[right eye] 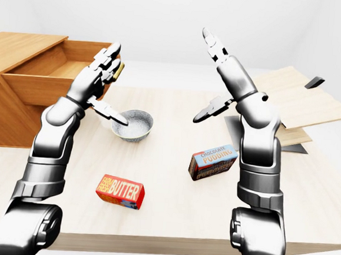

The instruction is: Close the top drawer of the cabinet.

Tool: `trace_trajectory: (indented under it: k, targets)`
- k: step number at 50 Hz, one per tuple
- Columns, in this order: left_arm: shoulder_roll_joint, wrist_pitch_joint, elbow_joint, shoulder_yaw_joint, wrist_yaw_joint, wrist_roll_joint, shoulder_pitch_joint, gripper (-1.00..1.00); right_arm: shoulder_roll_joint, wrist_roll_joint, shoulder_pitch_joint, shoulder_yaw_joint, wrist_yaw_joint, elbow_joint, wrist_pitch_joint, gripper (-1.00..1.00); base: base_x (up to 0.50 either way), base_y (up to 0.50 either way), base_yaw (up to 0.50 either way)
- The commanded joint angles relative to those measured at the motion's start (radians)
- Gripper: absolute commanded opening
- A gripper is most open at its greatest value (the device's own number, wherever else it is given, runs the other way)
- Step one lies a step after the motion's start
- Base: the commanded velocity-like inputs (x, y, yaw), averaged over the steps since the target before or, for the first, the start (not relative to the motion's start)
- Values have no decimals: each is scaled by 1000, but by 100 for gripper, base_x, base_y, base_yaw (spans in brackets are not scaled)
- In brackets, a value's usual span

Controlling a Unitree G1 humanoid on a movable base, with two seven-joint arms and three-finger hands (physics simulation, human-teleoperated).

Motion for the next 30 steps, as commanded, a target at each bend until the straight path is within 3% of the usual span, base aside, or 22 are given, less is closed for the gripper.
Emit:
trace_trajectory:
  k: [1,10,19,23,30]
  targets:
    - [26,0,140,32,67,-22,-30,100,3,-7,9,0,-4,11,0,100,0,0,0]
    - [86,0,388,43,168,-31,-102,100,5,-18,16,2,-3,6,0,100,0,0,0]
    - [123,0,518,35,236,41,-135,100,10,-24,19,4,-3,9,0,100,0,0,0]
    - [137,0,539,11,287,127,-131,100,14,-27,18,6,-5,14,0,100,0,0,0]
    - [172,0,627,37,337,156,-178,100,22,-28,26,9,-3,9,0,100,0,0,0]
